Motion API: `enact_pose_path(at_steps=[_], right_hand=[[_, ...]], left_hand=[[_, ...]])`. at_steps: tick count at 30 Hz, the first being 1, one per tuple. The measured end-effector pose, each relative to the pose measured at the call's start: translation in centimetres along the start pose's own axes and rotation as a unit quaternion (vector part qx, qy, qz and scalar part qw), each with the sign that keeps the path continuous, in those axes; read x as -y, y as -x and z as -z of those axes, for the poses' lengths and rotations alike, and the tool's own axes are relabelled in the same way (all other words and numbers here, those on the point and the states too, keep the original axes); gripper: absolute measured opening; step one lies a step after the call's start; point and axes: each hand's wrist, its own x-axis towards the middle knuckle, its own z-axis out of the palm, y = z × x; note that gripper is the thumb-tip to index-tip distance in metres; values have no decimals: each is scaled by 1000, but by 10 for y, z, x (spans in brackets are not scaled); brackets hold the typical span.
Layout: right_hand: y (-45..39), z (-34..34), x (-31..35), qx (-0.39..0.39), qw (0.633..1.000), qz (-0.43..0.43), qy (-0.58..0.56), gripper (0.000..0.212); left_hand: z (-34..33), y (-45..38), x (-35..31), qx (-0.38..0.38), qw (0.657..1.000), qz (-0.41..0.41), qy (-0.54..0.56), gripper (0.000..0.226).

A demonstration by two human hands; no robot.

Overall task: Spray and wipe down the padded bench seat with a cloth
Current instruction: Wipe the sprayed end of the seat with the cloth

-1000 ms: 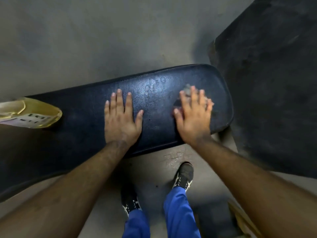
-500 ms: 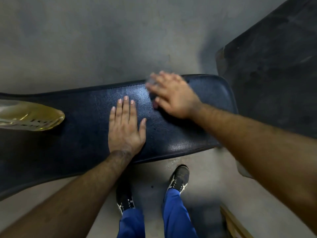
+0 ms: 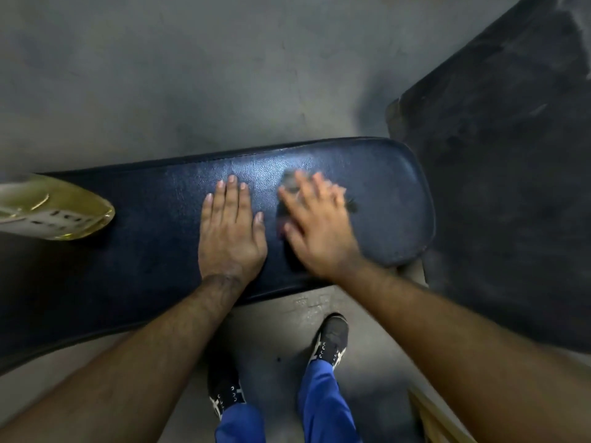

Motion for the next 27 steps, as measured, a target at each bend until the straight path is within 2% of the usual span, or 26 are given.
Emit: enact_pose_path(at_steps=[2, 3, 4, 5, 7, 8, 9, 11, 13, 14, 15, 17, 18, 19, 20, 22, 24, 25, 26, 27], right_hand=[[34, -4, -1, 57, 991, 121, -7, 64], [37, -2, -13, 56, 988, 144, 1, 66], [34, -3, -23, 34, 993, 113, 9, 67], [30, -5, -27, 3, 1000, 23, 4, 68], [32, -15, -2, -82, 978, -194, -3, 70], [39, -25, 23, -103, 968, -230, 9, 70], [51, -36, 50, -100, 975, -199, 13, 70], [82, -51, 82, -36, 999, -19, 30, 71], [89, -45, 64, 13, 991, 127, 50, 72], [81, -40, 47, 13, 985, 154, 74, 73], [69, -35, 31, 6, 989, 125, 77, 72], [46, -27, 25, -41, 996, -69, 24, 70], [41, -30, 41, -75, 983, -165, 8, 71], [40, -36, 62, -92, 975, -204, 4, 73], [44, -43, 83, -82, 981, -177, 4, 73], [59, -51, 107, -2, 1000, 9, 12, 74], [50, -37, 82, 48, 983, 172, 47, 76], [35, -30, 64, 51, 979, 191, 54, 76], [16, -26, 49, 34, 986, 153, 51, 75], [-2, -22, 40, 4, 997, 61, 37, 75]], left_hand=[[2, 0, 0, 5, 1000, 0, 19, 58], [3, 0, 1, 7, 1000, 0, 27, 58], [4, -1, 1, 9, 999, -1, 36, 58], [5, -1, 2, 13, 999, -2, 47, 59], [13, -2, 6, 34, 996, -11, 84, 60], [19, -2, 10, 45, 993, -22, 108, 59], [26, 0, 15, 54, 990, -37, 127, 57], [41, 11, 29, 51, 988, -60, 133, 54], [52, 27, 49, 31, 991, -49, 121, 51], [57, 33, 60, 18, 993, -38, 114, 51], [60, 38, 72, 8, 994, -29, 107, 51], [60, 44, 95, 5, 996, -23, 84, 50], [59, 46, 105, 5, 997, -23, 69, 51], [56, 47, 111, 7, 998, -27, 52, 51], [53, 49, 113, 13, 999, -33, 32, 53], [48, 52, 114, 17, 999, -44, -2, 55], [44, 52, 114, 8, 999, -46, -11, 56], [42, 51, 115, 4, 999, -46, -13, 56], [42, 51, 115, 2, 999, -45, -16, 57], [41, 51, 116, 1, 999, -41, -22, 57]])
